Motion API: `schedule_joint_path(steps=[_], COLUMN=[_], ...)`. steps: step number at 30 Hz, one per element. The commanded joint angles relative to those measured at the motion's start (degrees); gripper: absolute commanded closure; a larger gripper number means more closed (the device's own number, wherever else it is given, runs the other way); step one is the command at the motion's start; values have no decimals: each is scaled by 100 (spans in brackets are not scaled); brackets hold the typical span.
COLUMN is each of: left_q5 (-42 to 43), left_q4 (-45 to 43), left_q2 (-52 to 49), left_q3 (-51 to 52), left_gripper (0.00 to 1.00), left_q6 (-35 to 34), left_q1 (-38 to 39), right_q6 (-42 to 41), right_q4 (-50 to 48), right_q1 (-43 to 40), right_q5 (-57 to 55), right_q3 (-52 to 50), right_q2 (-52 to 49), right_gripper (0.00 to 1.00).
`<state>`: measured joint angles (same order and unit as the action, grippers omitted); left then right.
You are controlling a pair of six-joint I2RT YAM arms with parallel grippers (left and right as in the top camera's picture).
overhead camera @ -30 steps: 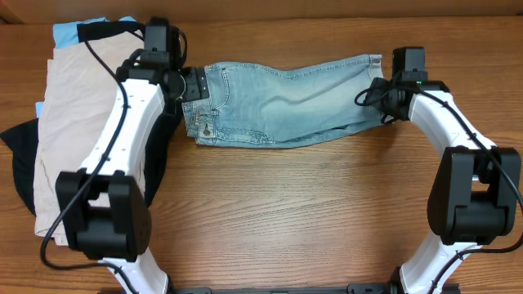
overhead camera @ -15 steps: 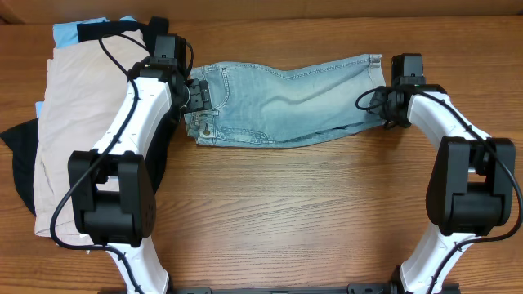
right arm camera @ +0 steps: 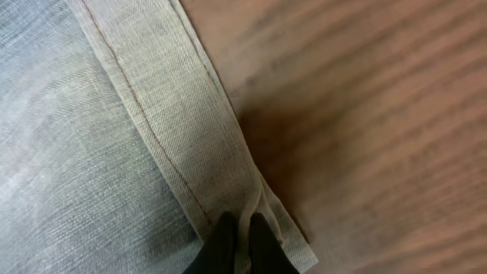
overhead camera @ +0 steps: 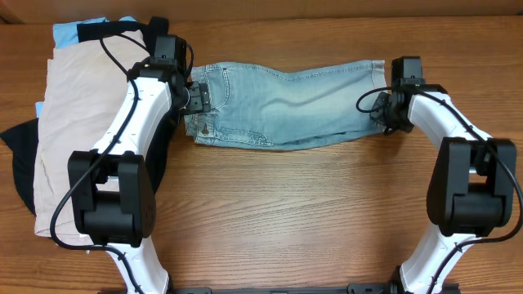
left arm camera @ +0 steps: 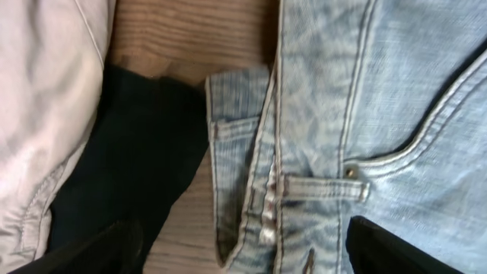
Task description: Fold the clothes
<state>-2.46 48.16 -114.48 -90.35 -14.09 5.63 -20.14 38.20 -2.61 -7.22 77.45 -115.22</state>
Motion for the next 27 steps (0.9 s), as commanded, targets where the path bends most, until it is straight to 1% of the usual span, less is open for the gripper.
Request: schedule_joint_path(steps=[1,10,12,14,15,16,17,19,22,24,27], left_q5=[-109,-118,-120,-153,-160,-155,-151,24,522,667,706], left_q4=[72,92,96,101,109,107,79,-28,-271,-428,-697], left_q2=[-50,-50,-50,-50,-50,-50,-50,-50,-50,-50,-50], left_q3=[24,24,24,24,24,24,24,24,24,22,22], left_gripper=[9,7,7,6,5,3,1,0,0,0,0], left_q6=[238,466,540,555,555,555,562,817,1309,1419,1414], left_q1=[28,31,31,31,28,28,31,48,114,175,326], right_q6=[-92,-240,-238,-238,-238,-238,-236,-208,166,317,391], right_q4=[308,1386,1506,1609,1650,1674,1696,1711,1628,1462,1051], right_q1=[-166,-262,-262,-262,-262,-262,-262,-262,-249,-184,-22], right_q5=[-7,-4,-4,-4,-4,2,90,334,1174,1552,1609], right_q3=[31,-15,-15,-15,-13,-11,31,155,461,645,726], right_q2=[442,485,485,485,485,487,507,546,671,713,713], right_gripper=[96,95,87,65,49,37,29,25,23,17,10])
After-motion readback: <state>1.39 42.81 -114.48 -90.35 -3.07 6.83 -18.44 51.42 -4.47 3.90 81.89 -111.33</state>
